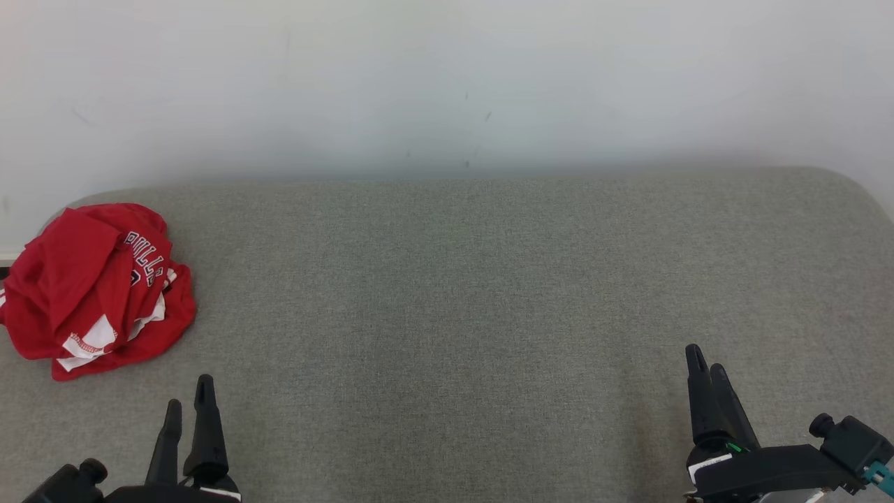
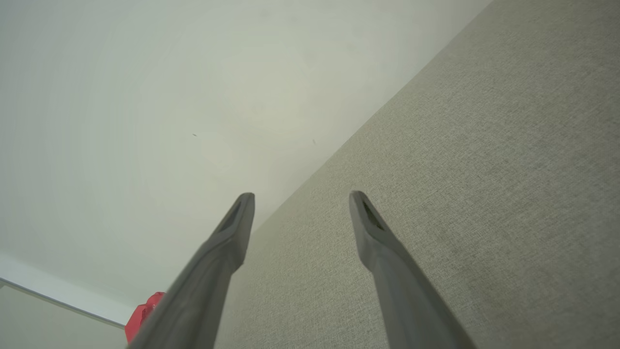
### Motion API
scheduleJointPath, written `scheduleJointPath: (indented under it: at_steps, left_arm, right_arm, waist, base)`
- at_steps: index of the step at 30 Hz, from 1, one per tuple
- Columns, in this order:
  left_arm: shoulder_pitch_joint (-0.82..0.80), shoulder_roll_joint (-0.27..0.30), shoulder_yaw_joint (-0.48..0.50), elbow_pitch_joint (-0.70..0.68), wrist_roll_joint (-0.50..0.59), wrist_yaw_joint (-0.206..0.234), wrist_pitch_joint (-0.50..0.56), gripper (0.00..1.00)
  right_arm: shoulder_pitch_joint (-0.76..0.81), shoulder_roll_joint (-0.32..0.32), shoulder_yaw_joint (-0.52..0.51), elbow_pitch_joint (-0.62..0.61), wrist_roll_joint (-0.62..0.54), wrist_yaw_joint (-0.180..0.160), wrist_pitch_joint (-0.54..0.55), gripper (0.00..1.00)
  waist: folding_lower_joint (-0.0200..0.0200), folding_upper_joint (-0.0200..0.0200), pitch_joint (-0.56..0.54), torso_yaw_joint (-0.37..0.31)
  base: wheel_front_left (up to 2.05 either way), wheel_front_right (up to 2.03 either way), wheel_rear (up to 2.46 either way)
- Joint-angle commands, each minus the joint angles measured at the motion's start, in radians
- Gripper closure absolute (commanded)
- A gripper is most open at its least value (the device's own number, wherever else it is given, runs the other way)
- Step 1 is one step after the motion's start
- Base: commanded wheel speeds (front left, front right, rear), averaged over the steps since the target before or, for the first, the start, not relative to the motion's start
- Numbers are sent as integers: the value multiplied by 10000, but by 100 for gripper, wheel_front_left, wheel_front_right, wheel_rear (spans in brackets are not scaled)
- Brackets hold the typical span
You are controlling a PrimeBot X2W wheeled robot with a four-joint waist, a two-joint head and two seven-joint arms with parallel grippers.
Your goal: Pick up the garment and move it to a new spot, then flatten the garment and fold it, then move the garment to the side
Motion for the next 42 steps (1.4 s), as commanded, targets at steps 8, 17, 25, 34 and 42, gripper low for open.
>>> scheduleJointPath:
  at_steps: [8,17,25,34,42]
  left_arm:
    - [62,257,-223,-288,1696,163,-315,0]
    - [127,375,-444,-302,2867,314,-579,0]
    - [183,471,-563,-343,3677,385,-791,0]
    - [244,566,-701,-411,4558,413,-1027,0]
    - [304,601,-766,-489,5164,489,-1187,0]
  right_arm:
    - [-28,-39,156,-205,-1419,-9,-326,0]
    - [8,-41,349,-243,-2834,-10,-588,0]
    - [56,-43,472,-283,-3723,-12,-802,0]
    - [90,-45,604,-376,-4726,-13,-1032,0]
    - [139,-47,675,-427,-5451,-14,-1192,0]
  waist:
    - [-1,-1,6,0]
    - [-1,-1,-7,-13]
    - [-1,-1,-28,-17]
    - [-1,-1,-63,-16]
    - [-1,-1,-84,-14]
  base:
    - [0,0,0]
    - [0,0,0]
    - [0,0,0]
    - [0,0,0]
    - [0,0,0]
